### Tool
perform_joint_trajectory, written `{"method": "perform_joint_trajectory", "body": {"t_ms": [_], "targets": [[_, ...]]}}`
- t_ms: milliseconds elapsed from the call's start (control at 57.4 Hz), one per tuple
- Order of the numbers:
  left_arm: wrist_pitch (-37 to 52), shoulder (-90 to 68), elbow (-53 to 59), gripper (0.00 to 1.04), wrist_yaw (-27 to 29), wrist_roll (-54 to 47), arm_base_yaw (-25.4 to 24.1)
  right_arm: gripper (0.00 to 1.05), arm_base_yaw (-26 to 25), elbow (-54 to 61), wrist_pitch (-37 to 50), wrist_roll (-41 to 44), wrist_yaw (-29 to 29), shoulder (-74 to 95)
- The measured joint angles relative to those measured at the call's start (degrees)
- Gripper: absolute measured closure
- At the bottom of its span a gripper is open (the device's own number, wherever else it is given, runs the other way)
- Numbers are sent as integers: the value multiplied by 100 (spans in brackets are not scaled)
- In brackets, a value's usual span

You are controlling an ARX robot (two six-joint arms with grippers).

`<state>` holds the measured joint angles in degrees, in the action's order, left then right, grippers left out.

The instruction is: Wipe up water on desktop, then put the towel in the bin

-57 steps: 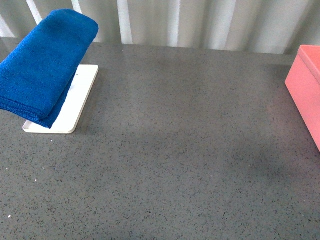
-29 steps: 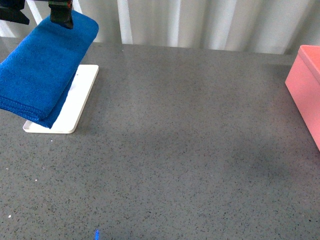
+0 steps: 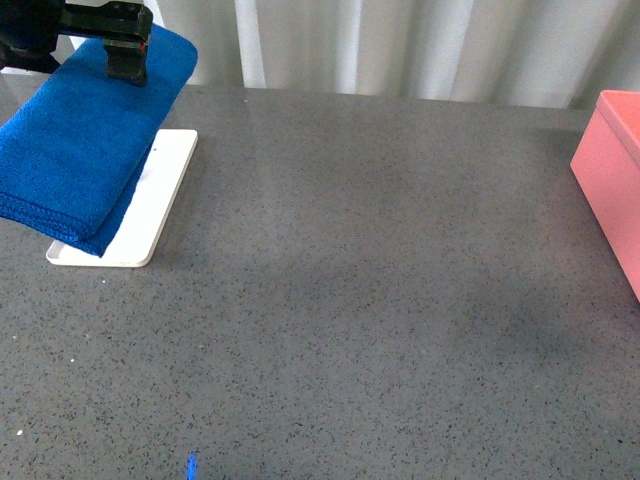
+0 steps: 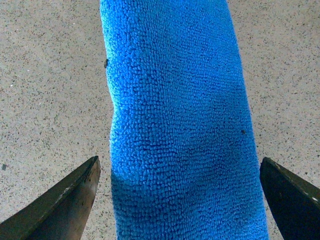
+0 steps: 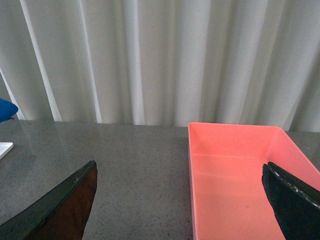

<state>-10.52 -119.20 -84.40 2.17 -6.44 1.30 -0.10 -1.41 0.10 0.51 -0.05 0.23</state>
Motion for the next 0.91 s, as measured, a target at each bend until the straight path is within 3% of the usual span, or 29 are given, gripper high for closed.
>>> {"method": "perform_joint_trajectory", "body": {"t_ms": [52,157,261,575,906], "targets": [[15,-15,11,8,13,-7,7,7,0,0,0,0,0,0],[61,-26,70,26,79,-22,9,7,0,0,0,0,0,0],[103,-26,94,50,125,-37,-20,7,0,0,0,0,0,0],[199,48,131,100,-122,74,-129,7,0,0,0,0,0,0],[337,452,278,101,-581,203,-131,7,0,0,0,0,0,0]]}}
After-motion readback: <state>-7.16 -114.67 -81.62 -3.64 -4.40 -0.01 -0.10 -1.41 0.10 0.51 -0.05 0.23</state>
